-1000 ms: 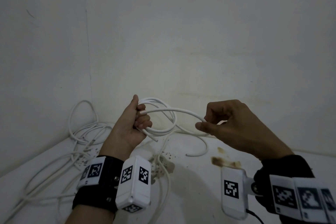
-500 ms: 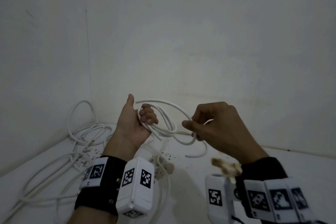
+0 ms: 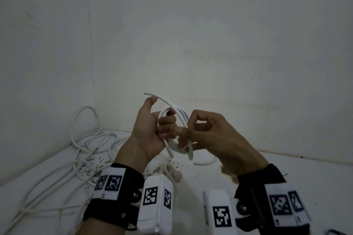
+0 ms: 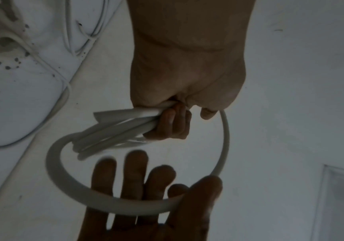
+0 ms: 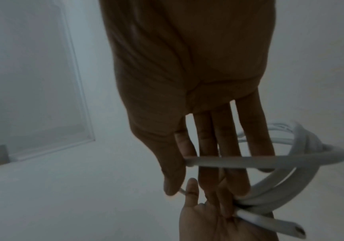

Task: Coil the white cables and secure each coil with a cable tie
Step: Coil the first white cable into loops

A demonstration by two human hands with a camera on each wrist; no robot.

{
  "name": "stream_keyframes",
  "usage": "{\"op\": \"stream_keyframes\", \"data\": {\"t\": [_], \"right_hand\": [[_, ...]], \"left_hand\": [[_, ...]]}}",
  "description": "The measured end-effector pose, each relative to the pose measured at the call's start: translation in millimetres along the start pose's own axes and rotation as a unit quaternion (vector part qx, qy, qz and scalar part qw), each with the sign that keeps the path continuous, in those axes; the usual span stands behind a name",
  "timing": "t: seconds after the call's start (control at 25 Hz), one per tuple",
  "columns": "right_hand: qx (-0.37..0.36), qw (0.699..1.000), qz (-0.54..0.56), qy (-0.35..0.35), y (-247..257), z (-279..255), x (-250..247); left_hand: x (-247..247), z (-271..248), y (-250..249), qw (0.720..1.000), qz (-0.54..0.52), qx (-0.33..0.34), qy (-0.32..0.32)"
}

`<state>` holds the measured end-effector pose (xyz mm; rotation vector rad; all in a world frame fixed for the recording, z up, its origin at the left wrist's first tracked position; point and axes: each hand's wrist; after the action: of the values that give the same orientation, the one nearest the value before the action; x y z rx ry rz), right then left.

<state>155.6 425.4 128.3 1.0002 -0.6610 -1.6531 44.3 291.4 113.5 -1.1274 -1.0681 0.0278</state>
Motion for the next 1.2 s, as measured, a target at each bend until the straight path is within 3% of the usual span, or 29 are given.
{"op": "stream_keyframes", "data": {"t": [0.08, 0.2, 0.4, 0.68, 0.88, 1.0, 1.12, 1.2], "right_hand": [[-0.009, 1.0, 0.013, 0.019, -2.3, -0.9, 3.9], [-0.008, 0.999, 0.004, -0.034, -8.7, 3.2, 10.6], [0.035, 0.995, -0.059, -0.072, -14.5, 4.6, 14.6], [0.092, 0.995, -0.03, -0.014, -11.5, 3.2, 14.4], [0.089, 0.995, 0.032, 0.011, -17.2, 4.7, 12.9], [0.065, 0.996, -0.069, -0.004, -17.7, 3.9, 9.8], [0.043, 0.986, -0.15, -0.056, -12.2, 4.3, 7.7], [0.014, 0.974, -0.156, -0.161, -13.2, 7.1, 1.4]], "left_hand": [[0.6, -0.5, 2.0, 1.0, -0.01, -0.014, 0.017], [2.9, 2.7, 5.3, 1.0, -0.007, -0.013, -0.002], [10.4, 4.2, 13.1, 0.995, 0.086, -0.03, -0.04], [23.7, 4.1, 24.3, 0.94, 0.305, -0.019, -0.153], [25.8, -0.9, 25.9, 0.938, 0.311, -0.039, -0.147], [21.7, 2.6, 27.5, 0.924, 0.346, -0.019, -0.162], [19.8, -1.2, 25.2, 0.906, 0.393, -0.011, -0.157], [17.1, -5.0, 19.7, 0.909, 0.391, -0.021, -0.141]]}}
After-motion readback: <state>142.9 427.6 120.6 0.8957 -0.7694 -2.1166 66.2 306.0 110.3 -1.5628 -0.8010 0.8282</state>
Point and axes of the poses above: each hand's wrist, its own z-axis towards the middle knuckle, its own x-axis out of the palm, y = z × x, and after that the axes turned 10 degrees about -x, right-handed
